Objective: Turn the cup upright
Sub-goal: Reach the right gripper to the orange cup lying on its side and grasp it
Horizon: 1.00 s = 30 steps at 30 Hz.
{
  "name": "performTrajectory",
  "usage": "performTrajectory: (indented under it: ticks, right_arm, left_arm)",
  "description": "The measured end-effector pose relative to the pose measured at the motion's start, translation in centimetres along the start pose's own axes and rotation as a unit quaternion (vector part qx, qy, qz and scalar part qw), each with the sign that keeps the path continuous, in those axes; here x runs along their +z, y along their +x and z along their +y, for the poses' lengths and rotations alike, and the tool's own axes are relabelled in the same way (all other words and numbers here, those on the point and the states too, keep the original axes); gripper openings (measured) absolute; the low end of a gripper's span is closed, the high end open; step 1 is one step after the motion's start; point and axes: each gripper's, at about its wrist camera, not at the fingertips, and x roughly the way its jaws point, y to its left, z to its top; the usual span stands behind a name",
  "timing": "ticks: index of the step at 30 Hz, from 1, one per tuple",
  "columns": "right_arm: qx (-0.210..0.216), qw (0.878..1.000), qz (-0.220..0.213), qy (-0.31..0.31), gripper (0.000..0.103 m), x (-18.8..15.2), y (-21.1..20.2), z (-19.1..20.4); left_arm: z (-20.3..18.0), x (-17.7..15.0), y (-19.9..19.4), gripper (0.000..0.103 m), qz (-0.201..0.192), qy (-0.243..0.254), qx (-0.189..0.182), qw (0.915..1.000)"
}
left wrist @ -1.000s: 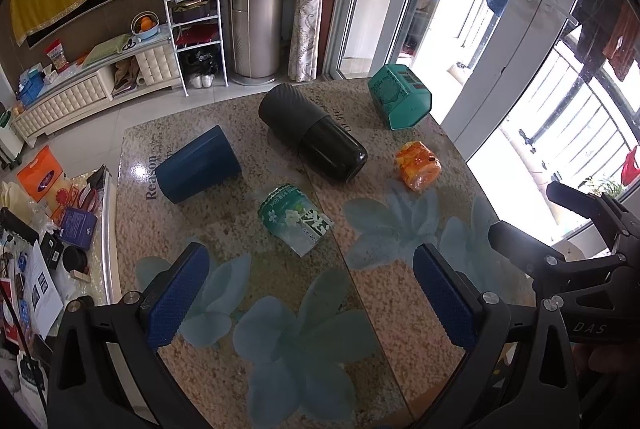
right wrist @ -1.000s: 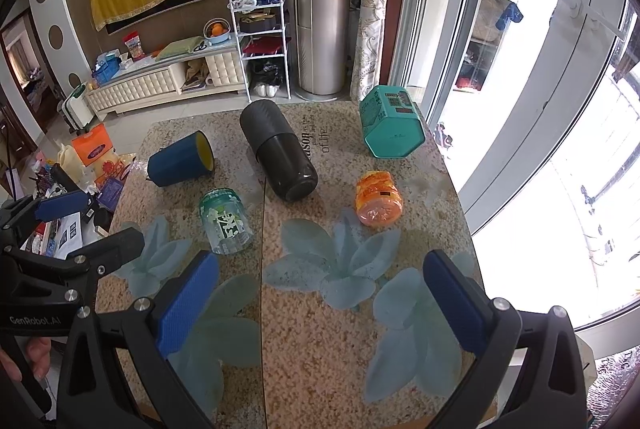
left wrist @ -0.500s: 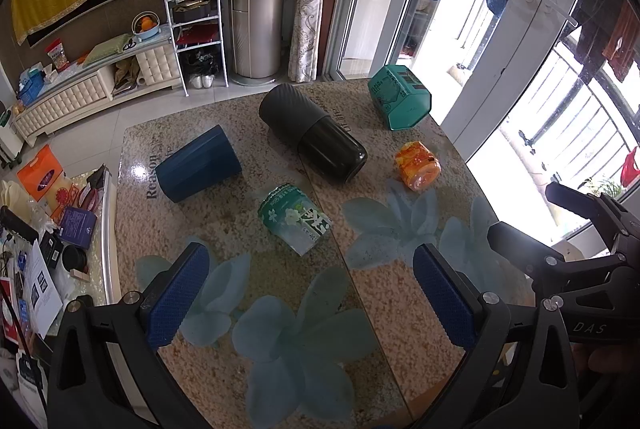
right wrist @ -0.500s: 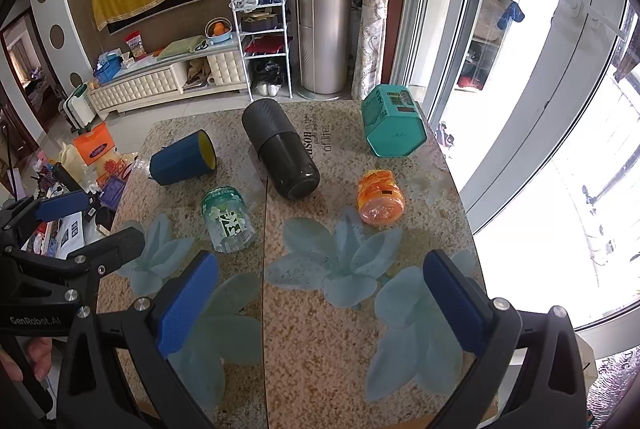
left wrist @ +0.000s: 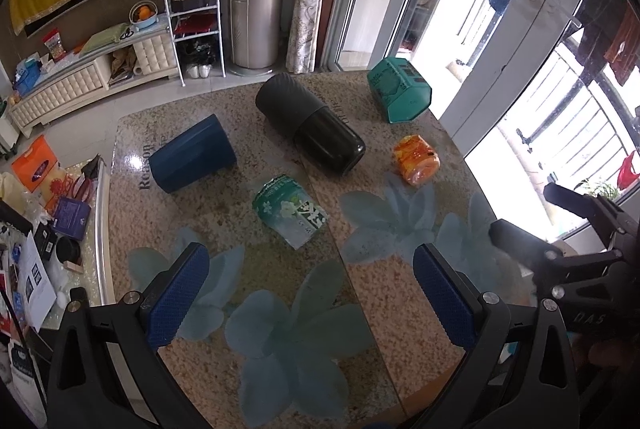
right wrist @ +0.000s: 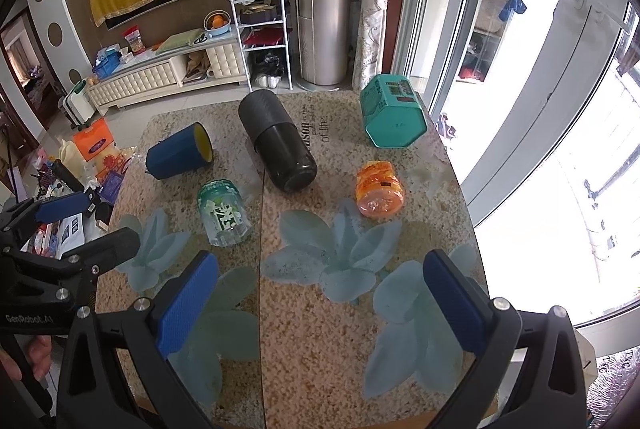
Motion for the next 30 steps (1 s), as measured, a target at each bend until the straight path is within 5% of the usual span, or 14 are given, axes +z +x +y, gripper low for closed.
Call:
performTrajectory:
  ticks: [12,30]
  right_arm:
    - [0.007,0.999,0.038,0.014,0.103,2.0,2.6,-2.6]
    - [0.016,0.991,0.134,-0.008,0.103,6.8,11.4,-5.3]
  left_arm:
    - [0.9,-0.2,1.0,0.103,-0.006,-0.044,-0.051,0.9977]
    - [2.7,-0.7,4.1,0.103,-0.004,-0.103,0.003,0.9947]
